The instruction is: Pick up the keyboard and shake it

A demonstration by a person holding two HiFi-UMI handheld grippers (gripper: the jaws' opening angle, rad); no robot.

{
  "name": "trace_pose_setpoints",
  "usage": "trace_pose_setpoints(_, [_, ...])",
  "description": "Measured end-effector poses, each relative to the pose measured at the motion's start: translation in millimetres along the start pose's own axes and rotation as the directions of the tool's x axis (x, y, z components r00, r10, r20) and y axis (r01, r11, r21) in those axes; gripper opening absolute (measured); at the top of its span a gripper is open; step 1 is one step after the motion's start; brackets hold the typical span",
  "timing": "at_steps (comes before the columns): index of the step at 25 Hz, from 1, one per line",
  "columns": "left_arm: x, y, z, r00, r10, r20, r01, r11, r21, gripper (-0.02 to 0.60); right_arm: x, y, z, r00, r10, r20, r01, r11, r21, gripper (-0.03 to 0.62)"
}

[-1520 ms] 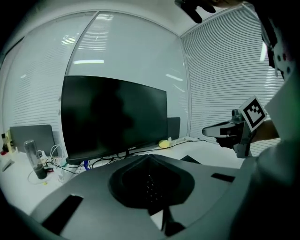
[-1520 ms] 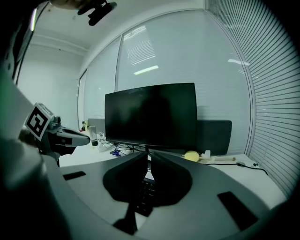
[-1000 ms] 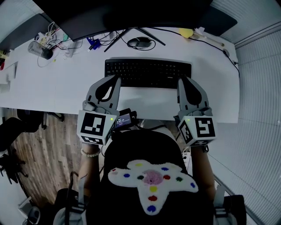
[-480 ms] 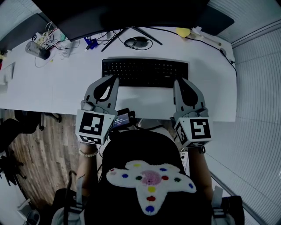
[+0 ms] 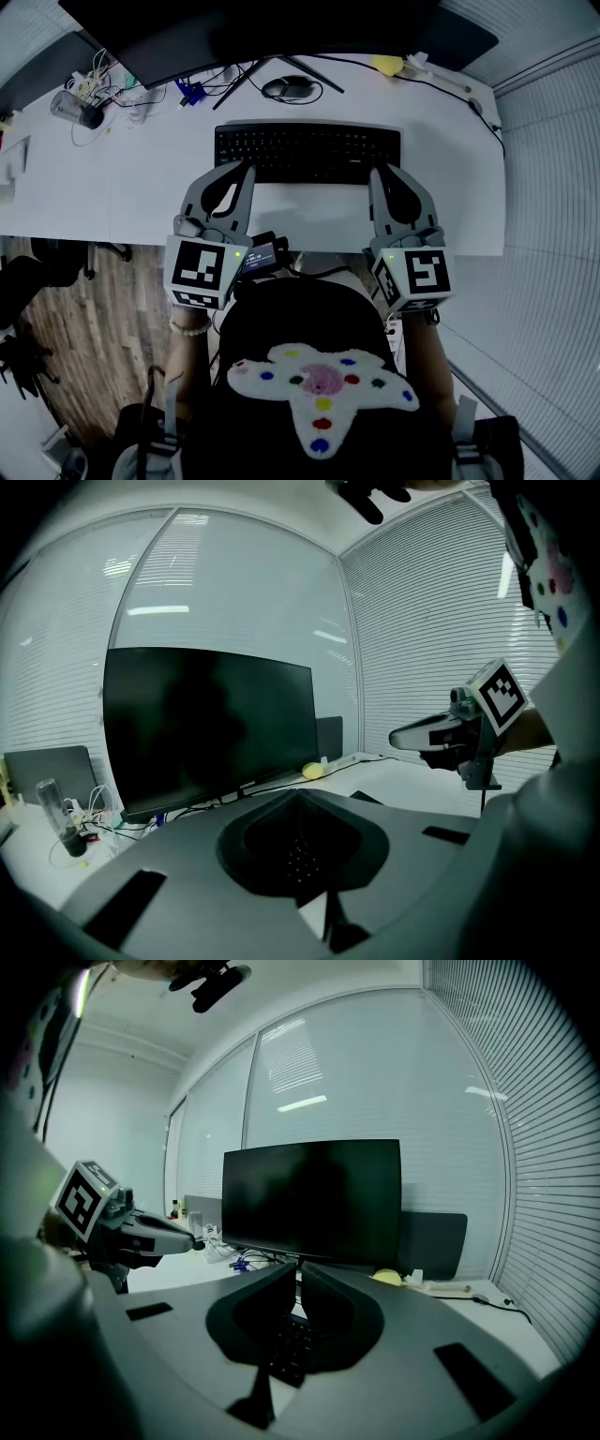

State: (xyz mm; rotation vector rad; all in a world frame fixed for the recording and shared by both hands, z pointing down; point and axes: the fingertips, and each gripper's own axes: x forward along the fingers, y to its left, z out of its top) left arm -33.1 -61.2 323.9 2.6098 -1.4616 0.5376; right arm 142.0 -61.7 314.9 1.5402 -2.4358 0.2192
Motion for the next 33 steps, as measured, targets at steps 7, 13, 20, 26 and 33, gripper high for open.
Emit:
trace_pose_setpoints(7, [2.4,-0.3,-3.2,1.000,-0.003,-0.012,0.003,1.000,-0.003,0.017,1.5,-0.4,-0.8,1.000,-0.002,-0.009,0.002,1.000,-0.002,0.043])
trace_pose_setpoints(13, [5.0,1.9,-6.3,1.000,-0.008,-0.022,0.008,1.000,-0.006,0.017,4.8,0.6,-1.8,1.000,-0.013,-0.022,0.013,1.000,0.010,0.043])
trace_pose_setpoints(20, [3.1,1.0,-4.3,1.000,-0.006,-0.018,0.005,1.000,-0.019,0.017,3.7,0.0,-2.2,1.000,0.000,-0.020,0.000,1.000,-0.005,0.043])
trace_pose_setpoints(26, [3.8,1.2,-4.4,1.000,-0.006,-0.022,0.006,1.000,-0.018,0.017,5.8,1.4,-3.7,1.000,0.013,-0.027,-0.013,1.000,-0.016,0.043])
trace_pose_setpoints(33, [6.2,1.6,-2.7,1.000,-0.002,-0.019,0.002,1.000,-0.013,0.017,7.3,1.0,-7.9,0.999,0.012,-0.045,-0.013,1.000,-0.024,0.043])
